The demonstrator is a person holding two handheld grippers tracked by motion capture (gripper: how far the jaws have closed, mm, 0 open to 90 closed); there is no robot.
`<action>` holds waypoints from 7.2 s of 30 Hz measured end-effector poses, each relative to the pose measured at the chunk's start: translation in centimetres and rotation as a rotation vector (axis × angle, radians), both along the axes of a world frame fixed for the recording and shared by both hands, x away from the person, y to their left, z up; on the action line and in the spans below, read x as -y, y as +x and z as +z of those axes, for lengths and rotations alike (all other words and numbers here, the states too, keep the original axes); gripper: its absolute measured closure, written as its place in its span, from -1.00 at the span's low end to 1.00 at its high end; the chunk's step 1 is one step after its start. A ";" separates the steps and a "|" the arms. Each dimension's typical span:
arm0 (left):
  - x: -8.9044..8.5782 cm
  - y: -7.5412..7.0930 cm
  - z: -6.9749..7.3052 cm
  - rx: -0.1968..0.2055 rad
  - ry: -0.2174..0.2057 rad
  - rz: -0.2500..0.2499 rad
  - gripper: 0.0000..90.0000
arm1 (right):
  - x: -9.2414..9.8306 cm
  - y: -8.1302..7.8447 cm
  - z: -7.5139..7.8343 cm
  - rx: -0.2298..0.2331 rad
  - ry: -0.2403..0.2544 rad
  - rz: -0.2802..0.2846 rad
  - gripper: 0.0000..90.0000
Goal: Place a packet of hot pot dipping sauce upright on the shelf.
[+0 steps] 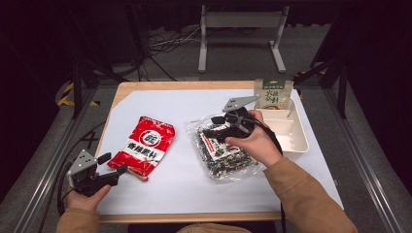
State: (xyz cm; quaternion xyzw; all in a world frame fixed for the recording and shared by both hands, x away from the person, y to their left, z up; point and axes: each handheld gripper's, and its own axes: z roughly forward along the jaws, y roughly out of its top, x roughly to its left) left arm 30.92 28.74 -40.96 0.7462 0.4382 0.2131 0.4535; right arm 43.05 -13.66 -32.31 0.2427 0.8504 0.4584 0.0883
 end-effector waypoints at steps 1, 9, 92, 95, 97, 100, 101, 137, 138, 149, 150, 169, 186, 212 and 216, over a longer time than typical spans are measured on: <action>-0.1 -0.1 0.0 0.000 0.002 0.003 -0.42 | -0.4 0.1 0.0 0.002 -0.004 0.009 -0.16; -0.5 -0.4 0.0 0.001 -0.006 0.018 -0.42 | -2.7 1.6 -0.2 0.006 -0.024 0.027 -0.17; -0.3 0.0 0.1 0.009 -0.016 0.000 -0.41 | -14.2 9.6 -10.8 -0.296 -0.120 0.017 -0.26; -0.3 0.0 0.1 0.008 -0.012 -0.001 -0.41 | -14.3 9.5 -10.6 -0.299 -0.113 0.041 -0.16; -0.3 0.1 0.1 0.007 -0.011 -0.001 -0.41 | -14.4 9.4 -10.5 -0.301 -0.108 0.048 -0.12; -0.3 0.1 0.1 0.005 -0.008 -0.002 -0.41 | -14.6 9.2 -10.3 -0.309 -0.103 0.071 -0.02; -0.2 0.1 0.1 0.005 -0.007 -0.002 -0.41 | -14.7 9.1 -10.3 -0.311 -0.101 0.077 -0.01; -0.3 0.1 0.0 0.005 -0.011 0.002 -0.41 | -16.1 7.8 -8.3 -0.262 -0.156 0.190 0.98; -0.3 0.1 0.0 0.007 -0.008 0.002 -0.41 | -16.1 7.7 -8.0 -0.257 -0.152 0.189 0.98; -0.3 0.0 0.1 0.012 -0.008 0.004 -0.41 | -15.9 6.3 -4.5 -0.167 -0.092 0.233 0.98; -0.2 -0.1 0.1 0.018 -0.008 0.005 -0.41 | -15.8 6.1 -4.1 -0.151 -0.088 0.236 0.98; -0.3 -0.2 0.2 0.025 -0.011 0.021 -0.41 | -13.0 3.5 3.0 0.082 -0.126 0.277 0.99; 0.0 0.3 0.1 0.015 -0.003 0.005 -0.41 | -7.6 2.9 6.4 0.194 -0.178 0.228 0.99; 1.0 1.4 0.0 0.007 0.006 -0.031 -0.41 | 2.0 1.3 10.6 0.282 -0.180 0.110 0.99; 1.0 1.4 -0.1 0.004 0.005 -0.027 -0.41 | 3.5 1.1 11.2 0.297 -0.177 0.087 0.99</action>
